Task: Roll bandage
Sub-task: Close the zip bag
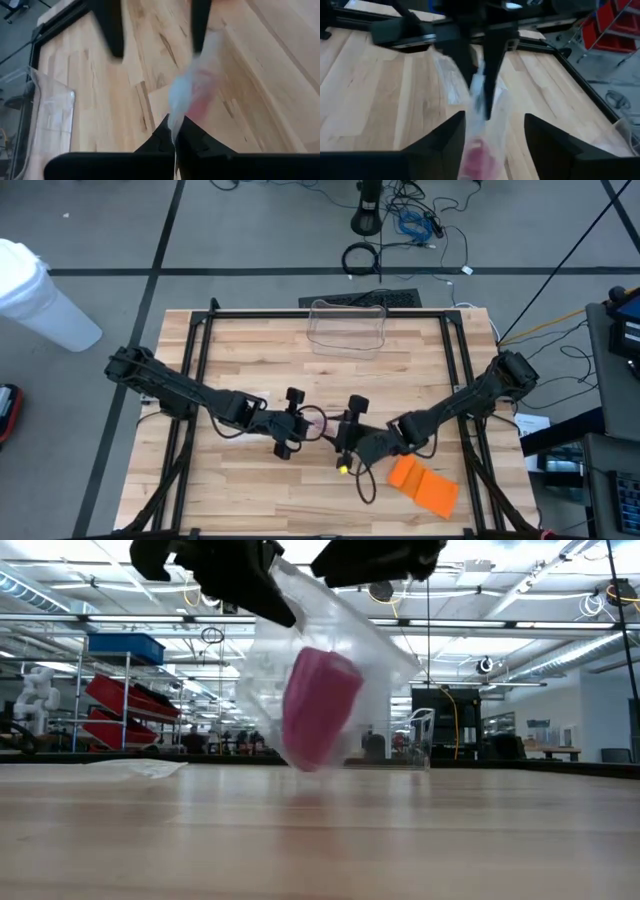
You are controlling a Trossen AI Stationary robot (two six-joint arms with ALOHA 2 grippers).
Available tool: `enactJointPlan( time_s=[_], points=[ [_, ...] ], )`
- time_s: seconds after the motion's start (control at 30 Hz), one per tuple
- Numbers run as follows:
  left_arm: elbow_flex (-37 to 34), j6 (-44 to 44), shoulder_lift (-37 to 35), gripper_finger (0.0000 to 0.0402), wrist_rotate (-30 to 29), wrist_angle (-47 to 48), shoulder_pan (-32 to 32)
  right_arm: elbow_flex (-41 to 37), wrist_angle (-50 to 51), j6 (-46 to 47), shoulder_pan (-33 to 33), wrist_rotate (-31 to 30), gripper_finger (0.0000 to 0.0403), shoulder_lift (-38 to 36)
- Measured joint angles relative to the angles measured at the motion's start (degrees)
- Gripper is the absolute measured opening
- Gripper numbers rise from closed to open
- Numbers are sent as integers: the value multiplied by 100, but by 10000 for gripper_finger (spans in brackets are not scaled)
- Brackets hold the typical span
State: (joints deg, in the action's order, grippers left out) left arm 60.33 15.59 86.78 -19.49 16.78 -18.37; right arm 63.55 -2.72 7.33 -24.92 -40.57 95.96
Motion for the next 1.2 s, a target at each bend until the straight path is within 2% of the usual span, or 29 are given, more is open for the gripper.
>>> enactJointPlan(
  time_s=[0.13,0.23,0.43,1.07,1.2],
  points=[
    [67,-21,0,0,17,48,41,0,-35,-10,308,411,198,2],
    [73,-26,-1,0,285,49,126,0,-87,-33,486,850,193,2],
    [73,-663,-1,0,460,103,334,0,-414,-55,538,1400,177,2],
    [73,-894,-1,0,442,173,297,-1,-647,396,690,1365,135,235],
    [73,-930,-1,0,439,171,297,0,-809,395,690,1281,107,263]
  ],
)
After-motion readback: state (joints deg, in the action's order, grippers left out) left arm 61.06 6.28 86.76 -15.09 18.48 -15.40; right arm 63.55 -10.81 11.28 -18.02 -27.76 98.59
